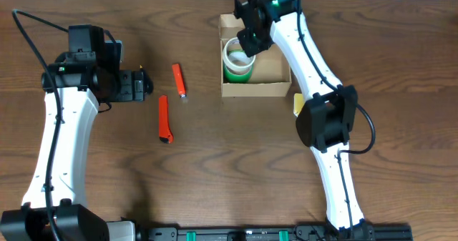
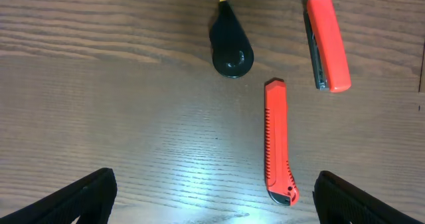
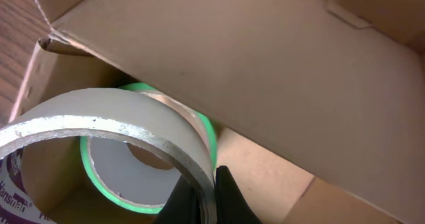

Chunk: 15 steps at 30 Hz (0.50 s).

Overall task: Pack container
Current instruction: 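Lift the masking tape and lower it into the box onto the green tape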

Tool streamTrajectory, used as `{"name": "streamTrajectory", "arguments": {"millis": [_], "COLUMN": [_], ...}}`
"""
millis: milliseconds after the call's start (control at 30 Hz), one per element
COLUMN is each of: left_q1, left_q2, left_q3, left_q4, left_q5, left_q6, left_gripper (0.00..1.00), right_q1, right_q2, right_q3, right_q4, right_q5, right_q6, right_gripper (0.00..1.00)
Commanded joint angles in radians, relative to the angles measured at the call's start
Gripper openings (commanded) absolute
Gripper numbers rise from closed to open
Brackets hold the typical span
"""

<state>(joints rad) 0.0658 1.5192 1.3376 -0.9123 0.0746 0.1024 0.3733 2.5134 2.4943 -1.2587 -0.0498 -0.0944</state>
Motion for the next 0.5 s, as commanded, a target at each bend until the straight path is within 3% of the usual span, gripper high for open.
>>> {"name": "streamTrajectory", "arguments": {"millis": [0,300,400,467], "left_q1": [0.007,0.007,0.007,0.007], "left_q2": [0.005,0.005,0.005,0.005], "left_q3": [0.018,0.018,0.018,0.018], "left_q4": [-0.003,-0.003,-0.003,-0.003], "left_q5": [-0.007,-0.007,-0.007,-0.007], "left_q6": [0.006,0.006,0.006,0.006], "left_gripper": [0.95,0.95,0.95,0.95], "right_q1": [0.008,0.007,0.007,0.007], "right_q2": [0.009,0.009,0.009,0.009], "right_q3": [-0.041,-0.068,-0.068,-0.068], "right_q4": [0.011,0.026,0.026,0.028], "right_q5": [0.0,0.001,0.001,0.0], "right_q6": [0.019,0.023,0.023,0.023], "right_gripper": [0.01,0.02,0.53,0.6]}}
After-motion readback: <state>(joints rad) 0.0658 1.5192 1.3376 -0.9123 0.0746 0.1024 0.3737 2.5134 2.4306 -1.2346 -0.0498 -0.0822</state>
